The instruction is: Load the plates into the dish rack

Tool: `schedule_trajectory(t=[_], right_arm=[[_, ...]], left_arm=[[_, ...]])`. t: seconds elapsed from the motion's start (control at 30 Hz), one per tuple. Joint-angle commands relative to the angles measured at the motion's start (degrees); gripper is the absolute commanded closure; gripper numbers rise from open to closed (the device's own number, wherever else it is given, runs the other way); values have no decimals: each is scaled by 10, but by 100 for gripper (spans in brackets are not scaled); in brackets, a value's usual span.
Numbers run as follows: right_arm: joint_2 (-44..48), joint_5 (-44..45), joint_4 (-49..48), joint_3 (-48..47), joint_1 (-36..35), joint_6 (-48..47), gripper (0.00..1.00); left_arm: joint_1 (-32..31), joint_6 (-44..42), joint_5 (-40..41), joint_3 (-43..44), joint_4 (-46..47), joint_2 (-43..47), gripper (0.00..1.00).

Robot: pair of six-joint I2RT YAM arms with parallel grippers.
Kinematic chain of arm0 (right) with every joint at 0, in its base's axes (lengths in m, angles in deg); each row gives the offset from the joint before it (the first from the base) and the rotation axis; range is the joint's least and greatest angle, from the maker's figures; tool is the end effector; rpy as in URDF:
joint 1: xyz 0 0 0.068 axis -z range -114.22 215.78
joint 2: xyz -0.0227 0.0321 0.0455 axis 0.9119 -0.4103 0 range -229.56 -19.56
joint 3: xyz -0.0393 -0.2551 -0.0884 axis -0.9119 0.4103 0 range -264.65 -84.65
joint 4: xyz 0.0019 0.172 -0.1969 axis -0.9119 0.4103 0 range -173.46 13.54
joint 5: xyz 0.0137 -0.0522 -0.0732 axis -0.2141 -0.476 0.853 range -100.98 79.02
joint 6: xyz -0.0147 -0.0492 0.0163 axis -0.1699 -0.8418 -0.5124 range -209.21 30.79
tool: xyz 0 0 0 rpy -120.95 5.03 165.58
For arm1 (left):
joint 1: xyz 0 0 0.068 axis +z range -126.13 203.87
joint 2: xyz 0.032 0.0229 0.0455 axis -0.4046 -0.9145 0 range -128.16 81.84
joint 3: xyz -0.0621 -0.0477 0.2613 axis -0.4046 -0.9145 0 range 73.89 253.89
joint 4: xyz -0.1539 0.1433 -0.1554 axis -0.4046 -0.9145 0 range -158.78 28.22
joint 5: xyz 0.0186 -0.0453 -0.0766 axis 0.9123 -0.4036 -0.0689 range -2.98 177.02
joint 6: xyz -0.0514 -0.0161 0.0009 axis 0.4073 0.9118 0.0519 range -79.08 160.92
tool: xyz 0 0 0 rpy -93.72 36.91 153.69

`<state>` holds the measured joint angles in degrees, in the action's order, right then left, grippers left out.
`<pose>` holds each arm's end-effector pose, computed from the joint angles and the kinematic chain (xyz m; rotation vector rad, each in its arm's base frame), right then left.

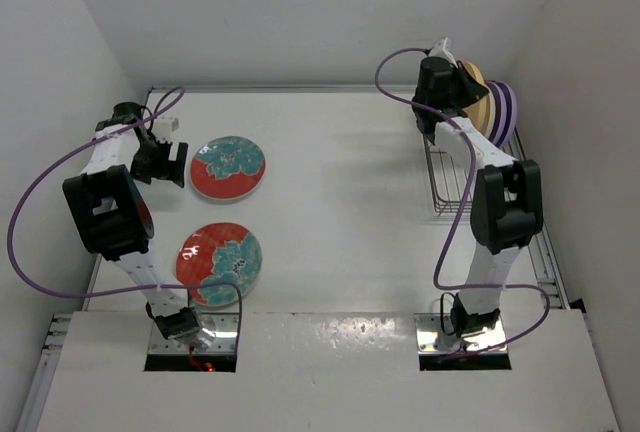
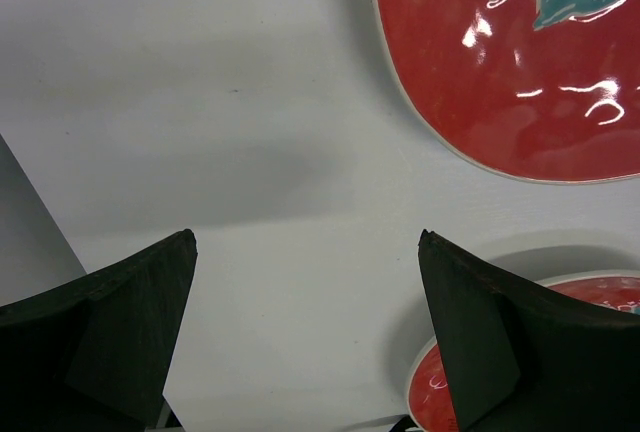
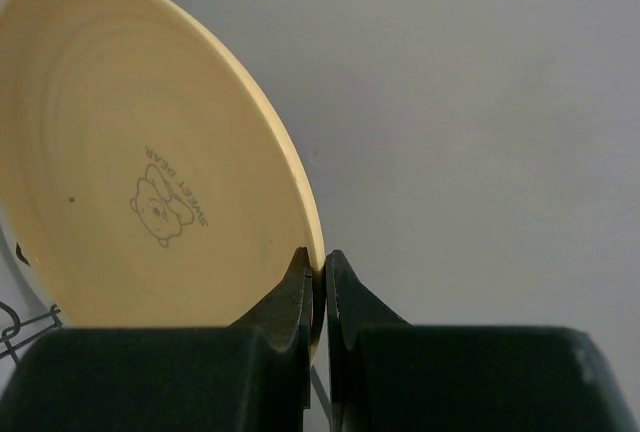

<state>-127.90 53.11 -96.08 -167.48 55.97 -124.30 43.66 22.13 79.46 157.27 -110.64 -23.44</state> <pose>0.4363 0.0429 0.2929 0.1316 1.8478 -1.3018 0.3547 0.1228 0.2293 0.0069 2.7819 -0.0177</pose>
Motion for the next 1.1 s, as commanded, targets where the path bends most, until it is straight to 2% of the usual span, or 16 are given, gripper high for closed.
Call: schedule_trajectory(t=[0.0,0.1,0.2,0.33,0.4,0.57,0.97,1.07], right_arm=[[-10,38,-46,-20,4,-33,100],[-18,45,-49,-14,-1,-38,100],[-13,59,-101,-9,-1,-87,100],[-3,65,-221,-8,-3,-174,100],[6,64,-226,-6,-5,-184,100],[19,42,-172,14,-20,-123,100],[-37,52,-118,36,-26,-67,100],[-44,46,-64,26,-25,-28,100]], left_arm=[[-5,-4,-6,0,-1,13,3],[-5,-4,-6,0,-1,13,3],[-5,-4,-6,0,-6,13,3],[-5,-4,-6,6,-6,13,3],[-5,-4,-6,6,-6,13,3],[-5,2,-6,6,-6,13,3],[-5,-4,-1,6,-6,13,3],[-5,-4,-6,6,-6,13,3]])
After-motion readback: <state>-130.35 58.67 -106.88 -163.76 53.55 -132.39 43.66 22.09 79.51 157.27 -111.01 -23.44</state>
